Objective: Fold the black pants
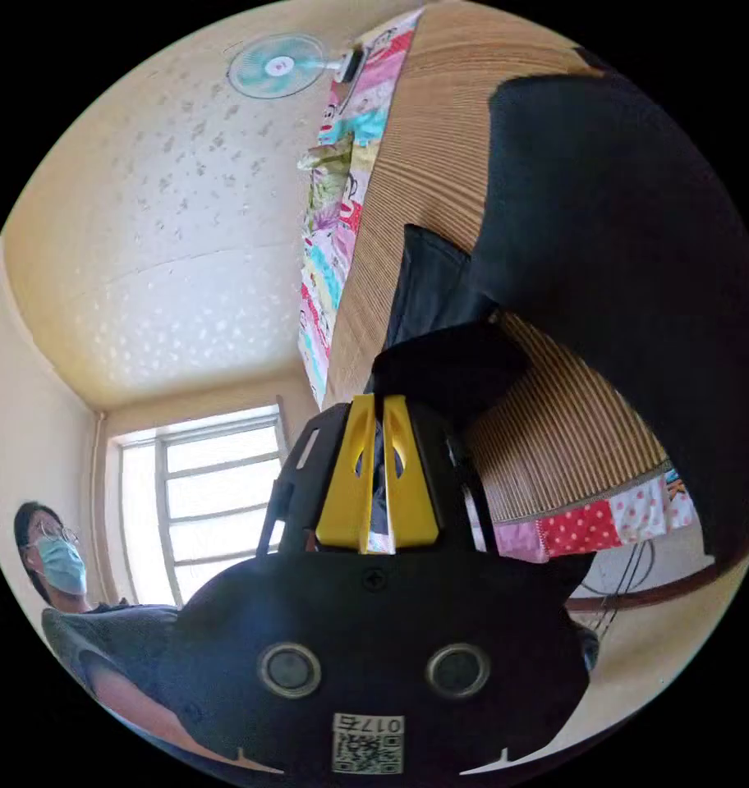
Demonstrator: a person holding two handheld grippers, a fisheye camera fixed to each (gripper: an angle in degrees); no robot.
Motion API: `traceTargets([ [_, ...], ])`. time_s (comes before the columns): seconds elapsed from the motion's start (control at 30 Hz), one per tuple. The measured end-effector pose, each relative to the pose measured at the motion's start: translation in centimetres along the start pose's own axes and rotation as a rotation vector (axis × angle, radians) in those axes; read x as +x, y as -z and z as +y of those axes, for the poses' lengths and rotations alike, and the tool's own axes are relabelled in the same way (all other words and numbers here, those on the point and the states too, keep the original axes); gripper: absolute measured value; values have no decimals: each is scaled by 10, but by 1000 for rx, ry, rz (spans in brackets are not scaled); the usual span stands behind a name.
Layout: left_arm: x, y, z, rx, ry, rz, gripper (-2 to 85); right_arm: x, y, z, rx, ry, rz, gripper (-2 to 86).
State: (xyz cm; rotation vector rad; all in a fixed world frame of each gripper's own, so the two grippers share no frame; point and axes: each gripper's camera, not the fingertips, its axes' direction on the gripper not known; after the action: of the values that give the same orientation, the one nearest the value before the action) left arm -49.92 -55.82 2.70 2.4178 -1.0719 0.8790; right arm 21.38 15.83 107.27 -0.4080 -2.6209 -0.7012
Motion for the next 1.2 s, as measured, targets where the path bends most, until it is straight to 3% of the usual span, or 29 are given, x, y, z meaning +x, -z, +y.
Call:
traceTargets([
  [0.17,-8,-2,-7,-3,19,23,62,26,32,32,33,-132,329,12],
  [0.4,-45,11,-18,125,135,180,100,88,39,100,117,-396,253,15],
  [0.53,-60,24,-33,235,193,268,124,86,38,109,149,-412,217,15],
  [0.8,-83,34,-86,452,291,340,112,45,19,91,72,-318,346,15],
  [1.03,-72,35,-109,353,138,328,42,29,2,57,40,-266,380,15],
  [1.2,5,97,-113,385,-124,341,37,-5,-16,-23,15,-196,374,16],
])
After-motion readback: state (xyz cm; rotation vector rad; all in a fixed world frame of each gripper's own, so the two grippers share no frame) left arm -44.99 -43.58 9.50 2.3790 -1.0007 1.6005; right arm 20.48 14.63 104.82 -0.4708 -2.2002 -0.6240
